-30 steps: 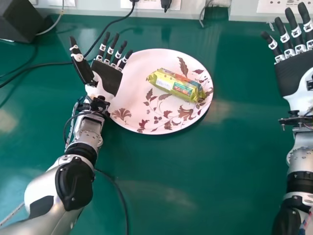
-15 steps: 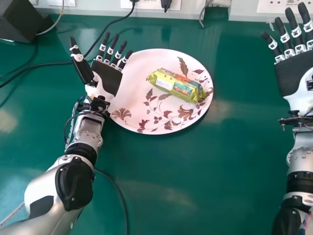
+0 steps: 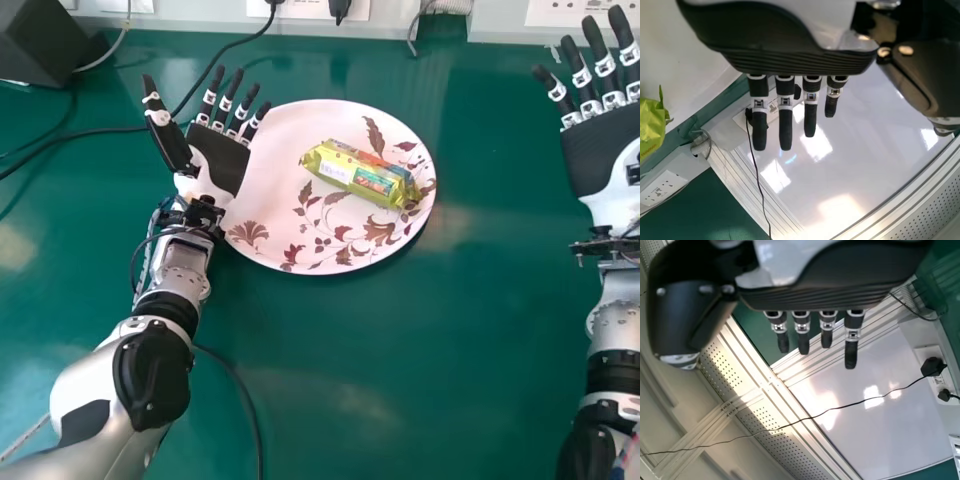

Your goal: Pick up biscuit and place it in the plate

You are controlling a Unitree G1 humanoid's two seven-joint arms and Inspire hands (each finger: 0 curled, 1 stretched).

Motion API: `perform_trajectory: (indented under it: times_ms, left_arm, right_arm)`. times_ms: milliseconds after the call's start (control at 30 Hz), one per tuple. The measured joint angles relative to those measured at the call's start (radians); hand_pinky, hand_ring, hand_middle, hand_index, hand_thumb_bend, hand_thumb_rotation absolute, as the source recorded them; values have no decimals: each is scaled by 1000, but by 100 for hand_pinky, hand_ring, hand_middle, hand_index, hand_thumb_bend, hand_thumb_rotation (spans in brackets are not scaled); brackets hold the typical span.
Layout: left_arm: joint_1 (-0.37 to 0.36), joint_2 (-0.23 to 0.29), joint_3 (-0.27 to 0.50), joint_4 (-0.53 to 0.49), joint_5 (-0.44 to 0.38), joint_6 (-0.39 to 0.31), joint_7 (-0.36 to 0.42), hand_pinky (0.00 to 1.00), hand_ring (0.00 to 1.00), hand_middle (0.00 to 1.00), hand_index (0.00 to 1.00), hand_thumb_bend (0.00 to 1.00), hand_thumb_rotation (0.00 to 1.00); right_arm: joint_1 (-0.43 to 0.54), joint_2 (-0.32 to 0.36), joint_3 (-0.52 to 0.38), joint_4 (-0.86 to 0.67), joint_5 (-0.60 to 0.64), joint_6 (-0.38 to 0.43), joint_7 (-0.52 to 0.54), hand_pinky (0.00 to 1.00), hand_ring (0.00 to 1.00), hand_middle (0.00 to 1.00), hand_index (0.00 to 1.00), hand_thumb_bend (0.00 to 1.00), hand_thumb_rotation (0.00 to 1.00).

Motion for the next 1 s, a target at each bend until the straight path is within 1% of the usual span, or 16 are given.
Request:
perform_trajectory:
  times_ms: [100, 200, 400, 567, 767, 933, 1000]
  left_arm:
    - [0, 0, 0, 0, 0, 0, 0, 57, 70, 86, 98, 100, 88]
    - [0, -1, 0, 0, 0, 0, 0, 57, 70, 86, 98, 100, 88]
    - [0, -2, 0, 0, 0, -1, 8, 56, 70, 84, 98, 100, 88]
    - [0, -6, -1, -1, 0, -10, 7, 57, 70, 85, 99, 100, 89]
    - [0, -9, -1, -2, 0, -11, -4, 57, 70, 85, 98, 100, 89]
    - [0, -11, -1, -2, -1, -8, -10, 57, 70, 84, 98, 100, 90]
    - [0, -13, 0, -2, -3, -3, -11, 58, 70, 85, 98, 100, 90]
  right_arm:
    - [0, 0, -1, 0, 0, 2, 2, 78, 90, 99, 100, 81, 86]
    - [0, 0, -2, 0, 0, 3, 3, 77, 89, 97, 100, 82, 86]
    - [1, -1, -6, -8, 2, 6, 5, 78, 88, 96, 100, 82, 86]
    - [10, -1, -8, -36, 8, 12, 5, 72, 86, 95, 100, 81, 90]
    - [27, -1, -13, -48, 14, 22, 5, 67, 83, 93, 100, 81, 86]
    - [38, -2, -21, -49, 14, 22, 5, 63, 79, 90, 95, 80, 89]
    - [41, -2, -22, -56, 14, 22, 6, 62, 77, 89, 92, 84, 87]
